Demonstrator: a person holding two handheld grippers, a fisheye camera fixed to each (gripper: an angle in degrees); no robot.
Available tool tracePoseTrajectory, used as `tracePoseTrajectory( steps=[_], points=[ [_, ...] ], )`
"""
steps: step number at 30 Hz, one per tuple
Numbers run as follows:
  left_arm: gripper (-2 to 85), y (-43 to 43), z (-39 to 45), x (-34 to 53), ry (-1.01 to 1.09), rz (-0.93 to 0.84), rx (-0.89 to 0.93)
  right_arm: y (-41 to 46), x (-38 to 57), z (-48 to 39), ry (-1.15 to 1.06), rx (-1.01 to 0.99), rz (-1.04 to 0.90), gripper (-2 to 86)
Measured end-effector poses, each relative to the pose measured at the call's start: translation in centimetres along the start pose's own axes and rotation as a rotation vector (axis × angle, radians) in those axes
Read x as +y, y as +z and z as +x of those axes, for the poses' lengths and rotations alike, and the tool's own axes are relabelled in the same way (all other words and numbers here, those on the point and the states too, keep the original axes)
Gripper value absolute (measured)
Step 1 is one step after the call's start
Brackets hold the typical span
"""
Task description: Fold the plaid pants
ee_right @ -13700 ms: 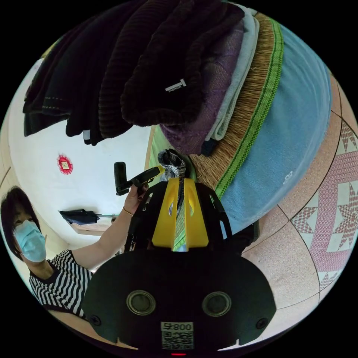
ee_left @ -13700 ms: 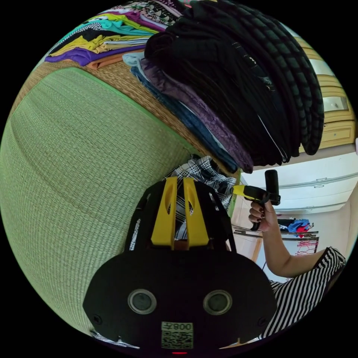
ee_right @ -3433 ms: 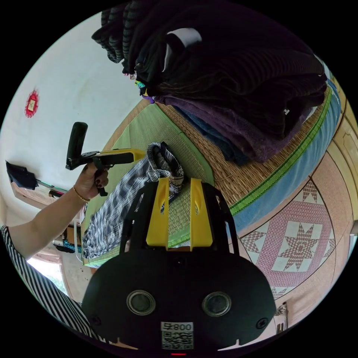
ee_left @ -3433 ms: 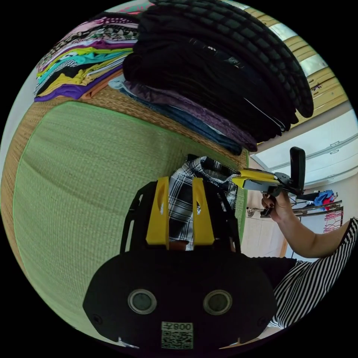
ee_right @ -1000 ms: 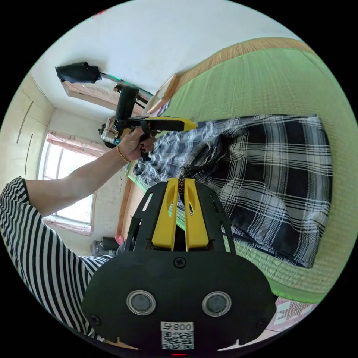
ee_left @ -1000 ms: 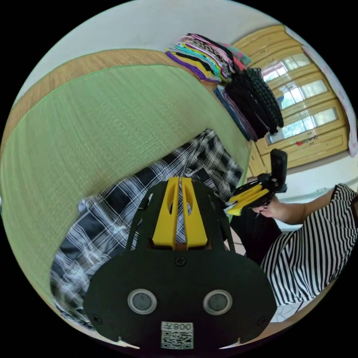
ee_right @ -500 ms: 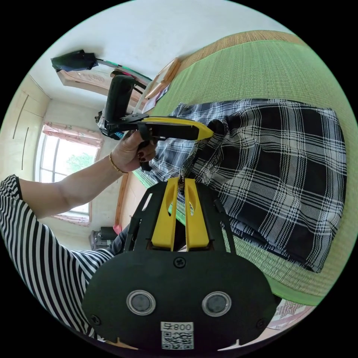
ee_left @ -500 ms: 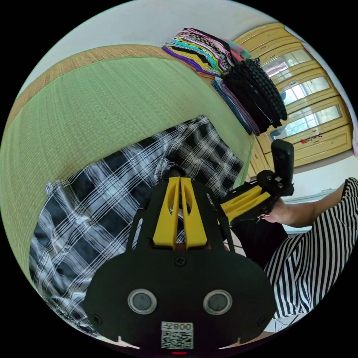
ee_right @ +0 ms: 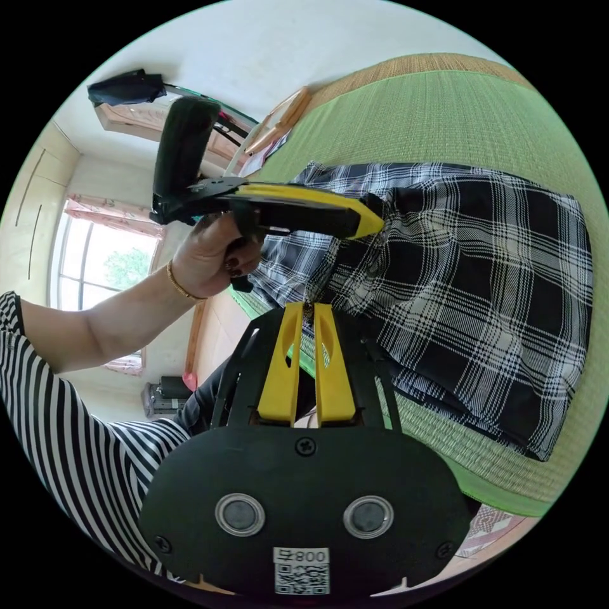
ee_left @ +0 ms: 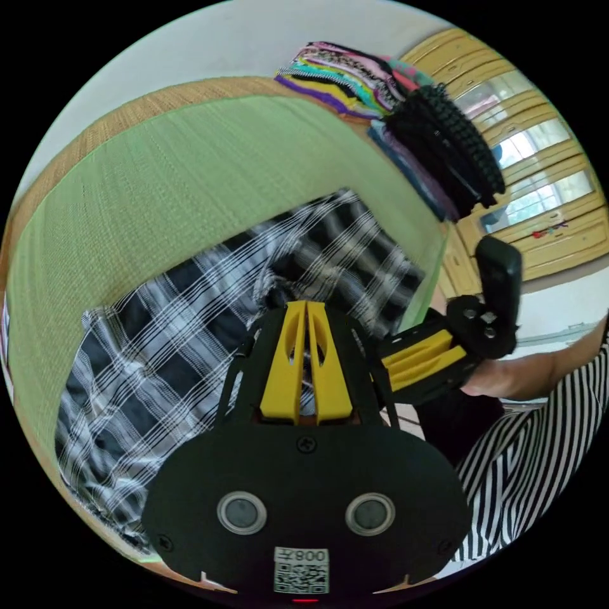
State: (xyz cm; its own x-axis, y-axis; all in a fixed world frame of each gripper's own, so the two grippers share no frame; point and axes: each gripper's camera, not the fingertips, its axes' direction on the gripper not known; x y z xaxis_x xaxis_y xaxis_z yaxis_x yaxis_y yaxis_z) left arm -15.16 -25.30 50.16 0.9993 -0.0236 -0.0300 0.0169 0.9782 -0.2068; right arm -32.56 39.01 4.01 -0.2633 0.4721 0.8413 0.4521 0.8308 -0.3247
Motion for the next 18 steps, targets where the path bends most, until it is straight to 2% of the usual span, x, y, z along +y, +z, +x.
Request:
tracePoseTrajectory(
  steps=[5, 14, 18],
  points=[
    [0.0, 0.7, -2.1, 1.6, -0.109, 0.054, 0.059, -0.5, 1.0, 0.4, 0.020, -0.006, 0.006, 1.8],
    [0.1, 1.3, -1.4, 2.4, -0.121, 0.141, 0.100, -2.3, 2.5, 0.9, 0.018, -0.018, 0.070, 0.2],
    [0.1, 3.1, -1.2, 2.3, -0.146, 0.067, 0.070, 0.2, 2.0, 2.6, 0.038, 0.036, 0.001, 0.0]
  ],
)
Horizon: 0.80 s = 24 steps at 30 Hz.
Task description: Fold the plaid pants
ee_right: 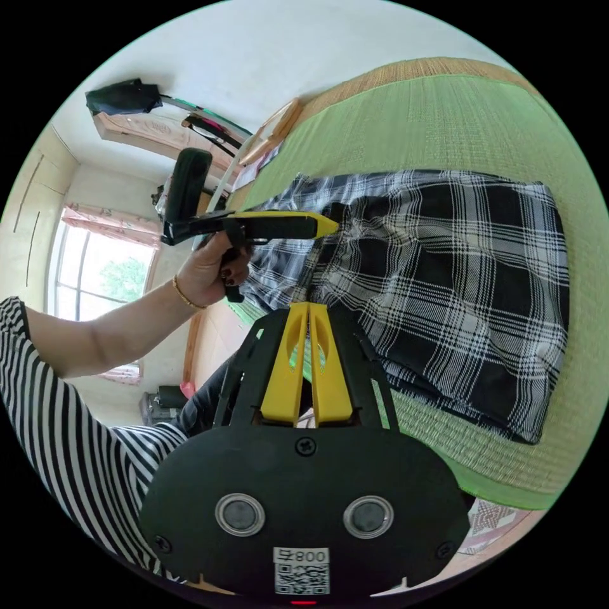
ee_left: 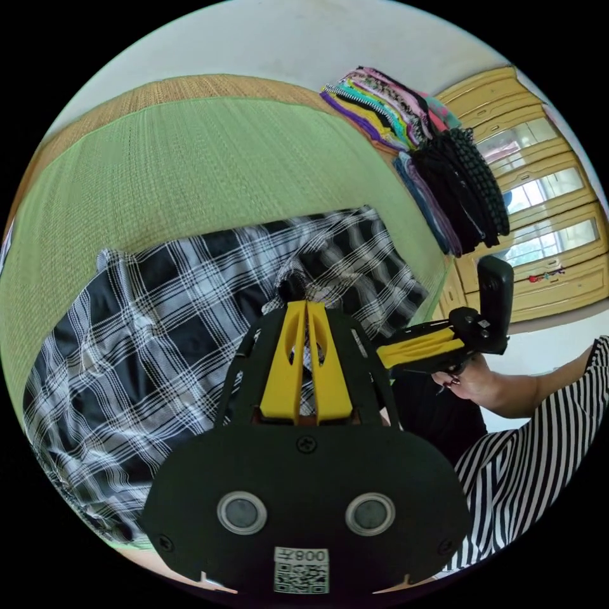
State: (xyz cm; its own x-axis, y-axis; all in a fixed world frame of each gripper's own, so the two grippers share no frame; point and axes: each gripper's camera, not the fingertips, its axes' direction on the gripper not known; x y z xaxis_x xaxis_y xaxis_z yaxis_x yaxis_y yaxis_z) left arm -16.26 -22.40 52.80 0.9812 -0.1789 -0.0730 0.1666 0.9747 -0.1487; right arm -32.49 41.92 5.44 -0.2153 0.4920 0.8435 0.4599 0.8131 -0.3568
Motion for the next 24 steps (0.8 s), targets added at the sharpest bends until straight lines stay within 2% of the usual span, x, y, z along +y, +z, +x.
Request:
tracePoseTrajectory(
  steps=[2, 7, 13, 17, 22, 24],
  points=[
    [0.2, 0.5, 0.2, 0.1, -0.013, 0.014, 0.018, 0.7, 0.3, 0.6, 0.012, -0.017, -0.040, 0.0],
    [0.9, 1.2, 2.9, 0.3, 0.047, 0.063, 0.111, -3.1, 4.0, 2.1, 0.022, -0.001, 0.050, 0.0],
    [3.4, 5.8, 9.5, -0.7, 0.224, 0.010, 0.235, -10.1, 10.1, 9.0, 0.205, 0.128, 0.222, 0.0],
    [5.0, 9.2, 14.0, -1.9, 0.318, -0.033, 0.227, -10.5, 13.4, 13.6, 0.320, 0.165, 0.222, 0.1],
    [6.1, 13.2, 17.5, -2.0, 0.379, -0.128, 0.144, -9.9, 15.9, 16.1, 0.343, 0.089, 0.243, 0.2],
    [5.5, 13.7, 18.5, -1.7, 0.389, -0.103, 0.095, -10.1, 16.3, 17.0, 0.334, 0.108, 0.224, 0.2]
  ],
)
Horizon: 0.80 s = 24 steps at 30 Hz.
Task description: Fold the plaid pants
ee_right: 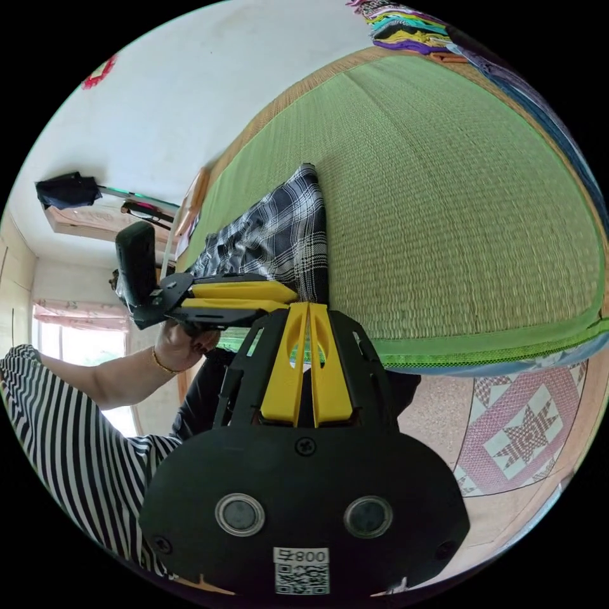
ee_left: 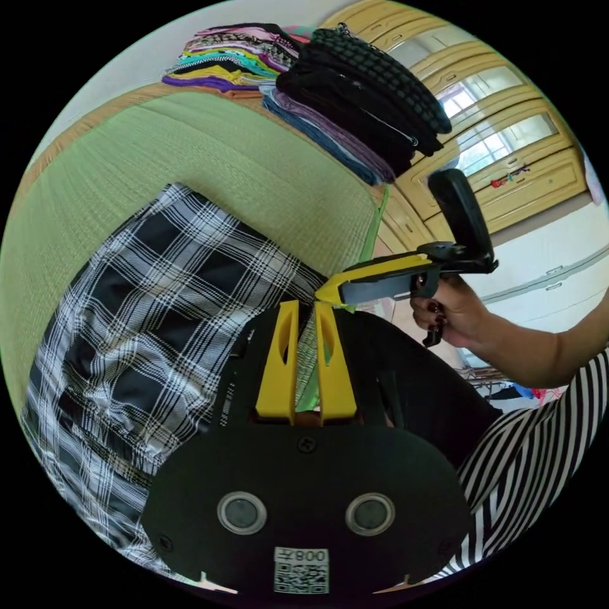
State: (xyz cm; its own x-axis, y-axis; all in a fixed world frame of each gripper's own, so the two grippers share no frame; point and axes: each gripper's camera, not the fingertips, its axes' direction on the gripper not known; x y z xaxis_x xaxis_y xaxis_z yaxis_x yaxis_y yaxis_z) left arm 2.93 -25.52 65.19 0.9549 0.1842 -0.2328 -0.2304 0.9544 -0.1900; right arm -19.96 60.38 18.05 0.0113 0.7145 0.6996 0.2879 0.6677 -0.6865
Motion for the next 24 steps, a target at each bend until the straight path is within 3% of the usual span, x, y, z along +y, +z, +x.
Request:
tracePoseTrajectory(
  steps=[6, 13, 24],
  points=[
    [7.2, 1.0, 3.4, -0.5, 0.100, 0.028, -0.088, -2.8, -2.4, 2.9, -0.053, 0.027, 0.069, 1.0],
    [4.5, 4.2, 7.0, -0.8, 0.186, -0.044, -0.330, -1.5, -9.7, 4.7, -0.141, 0.094, 0.073, 5.4],
    [2.4, 5.5, 7.4, 0.5, 0.129, -0.013, -0.250, 1.7, -17.2, 9.5, -0.129, 0.065, -0.040, 7.5]
  ],
)
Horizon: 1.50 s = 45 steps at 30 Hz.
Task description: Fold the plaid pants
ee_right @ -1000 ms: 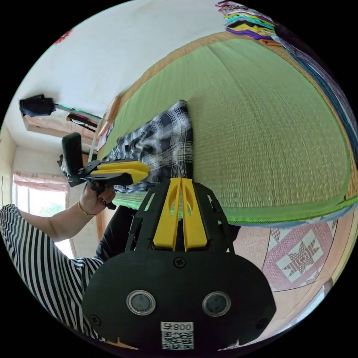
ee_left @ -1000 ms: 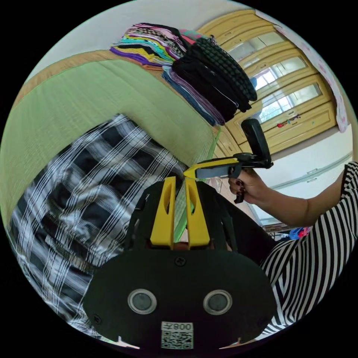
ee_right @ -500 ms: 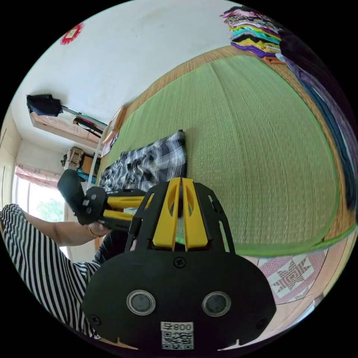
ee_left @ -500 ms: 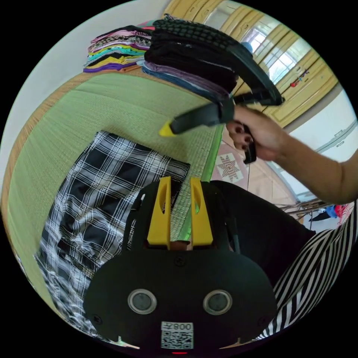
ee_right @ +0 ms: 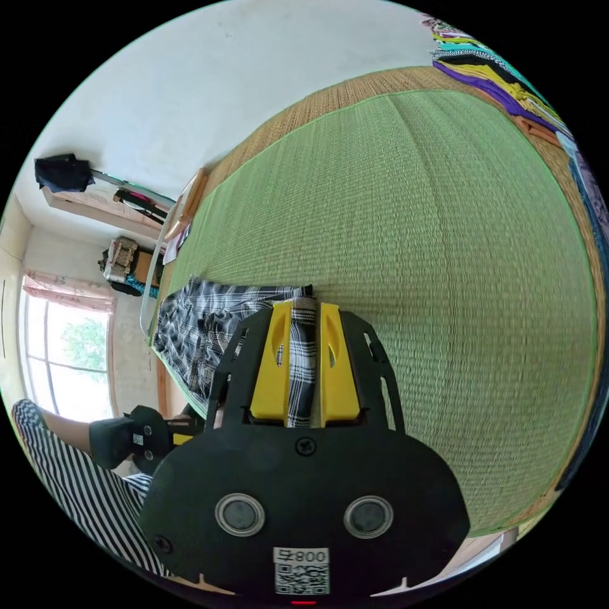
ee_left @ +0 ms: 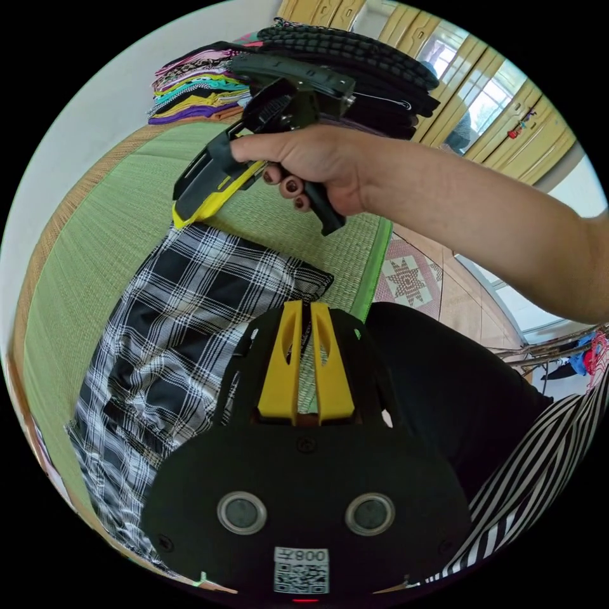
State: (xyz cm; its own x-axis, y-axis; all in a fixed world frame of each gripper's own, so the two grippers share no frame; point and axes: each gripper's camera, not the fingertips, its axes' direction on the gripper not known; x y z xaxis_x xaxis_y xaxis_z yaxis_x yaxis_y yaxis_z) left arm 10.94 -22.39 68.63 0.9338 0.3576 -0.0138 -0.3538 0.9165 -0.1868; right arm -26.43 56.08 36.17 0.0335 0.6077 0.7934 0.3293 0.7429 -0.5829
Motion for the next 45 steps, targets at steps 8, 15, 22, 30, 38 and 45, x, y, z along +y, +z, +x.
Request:
tracePoseTrajectory(
  steps=[8, 15, 22, 30, 38, 45],
  points=[
    [2.2, 0.3, 0.4, 1.9, 0.000, 0.002, 0.025, -0.5, -0.9, 3.2, 0.009, -0.028, -0.030, 3.2],
    [2.2, -0.8, 0.6, 3.9, 0.028, 0.034, 0.073, -4.7, -0.2, 6.7, 0.057, -0.013, 0.012, 1.5],
    [2.2, -2.6, 0.9, 7.1, 0.058, 0.090, 0.167, -10.7, 2.6, 10.7, 0.186, 0.005, 0.088, 1.2],
    [2.1, -6.9, -1.2, 13.7, 0.013, 0.179, 0.217, -17.5, 3.8, 10.3, 0.253, -0.042, 0.183, 1.1],
    [2.0, -13.4, -7.5, 26.1, -0.192, 0.352, 0.291, -22.9, 1.5, 4.2, 0.205, -0.150, 0.266, 1.0],
    [1.7, -17.8, -13.7, 38.8, -0.402, 0.511, 0.331, -24.8, -4.0, -6.0, 0.097, -0.243, 0.270, 1.0]
  ],
)
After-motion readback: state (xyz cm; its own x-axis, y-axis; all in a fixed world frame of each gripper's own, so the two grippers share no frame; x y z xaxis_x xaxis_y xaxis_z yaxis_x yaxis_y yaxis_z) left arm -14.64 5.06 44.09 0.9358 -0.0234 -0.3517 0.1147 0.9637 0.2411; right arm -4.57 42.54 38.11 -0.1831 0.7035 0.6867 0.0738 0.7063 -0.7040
